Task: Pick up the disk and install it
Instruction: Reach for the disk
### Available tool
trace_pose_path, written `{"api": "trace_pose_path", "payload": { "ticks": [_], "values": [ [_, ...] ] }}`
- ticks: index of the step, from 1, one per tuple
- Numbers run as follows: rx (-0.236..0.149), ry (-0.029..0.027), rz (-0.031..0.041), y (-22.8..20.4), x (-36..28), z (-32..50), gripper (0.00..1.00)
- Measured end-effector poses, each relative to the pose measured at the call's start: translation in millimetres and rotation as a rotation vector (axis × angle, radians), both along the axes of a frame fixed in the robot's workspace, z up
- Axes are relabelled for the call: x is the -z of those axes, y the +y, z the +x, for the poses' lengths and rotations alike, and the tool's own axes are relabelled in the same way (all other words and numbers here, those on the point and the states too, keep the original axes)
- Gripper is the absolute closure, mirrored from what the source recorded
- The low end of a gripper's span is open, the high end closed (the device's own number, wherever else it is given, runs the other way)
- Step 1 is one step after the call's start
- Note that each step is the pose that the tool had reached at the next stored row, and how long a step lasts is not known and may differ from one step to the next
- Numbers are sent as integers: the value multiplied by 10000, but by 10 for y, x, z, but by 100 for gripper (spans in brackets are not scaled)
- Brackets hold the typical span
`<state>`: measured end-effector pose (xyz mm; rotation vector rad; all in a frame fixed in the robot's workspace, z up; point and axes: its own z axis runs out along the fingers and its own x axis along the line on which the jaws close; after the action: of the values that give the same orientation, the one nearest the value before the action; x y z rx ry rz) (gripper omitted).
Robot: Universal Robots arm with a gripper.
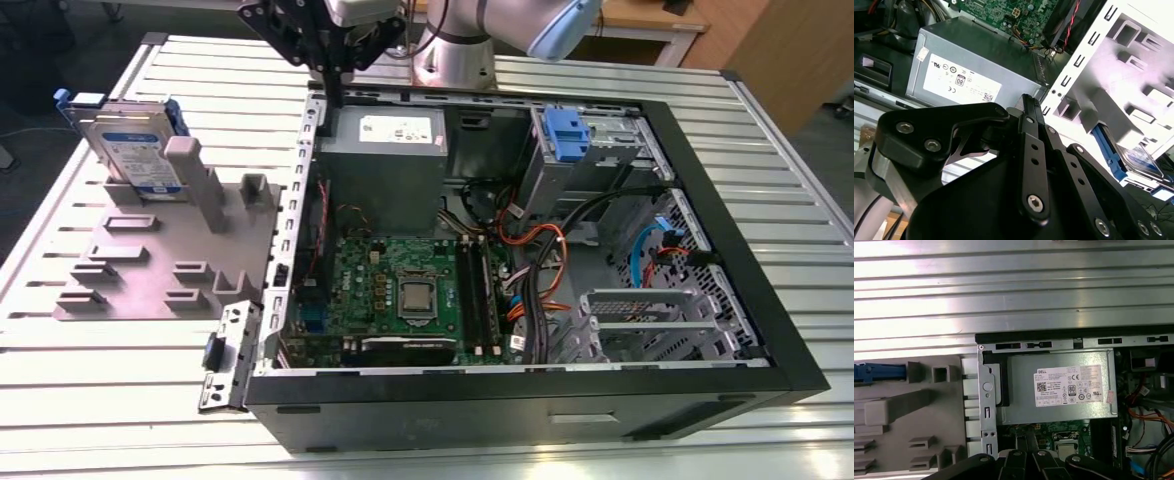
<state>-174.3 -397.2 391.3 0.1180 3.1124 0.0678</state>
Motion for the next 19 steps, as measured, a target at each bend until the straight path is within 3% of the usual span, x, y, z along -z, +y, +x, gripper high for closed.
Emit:
{"api": "trace_pose_path", "payload": {
  "ticks": [19],
  "values": [
    [0,1,0,0,0,-133,89]
  ]
}}
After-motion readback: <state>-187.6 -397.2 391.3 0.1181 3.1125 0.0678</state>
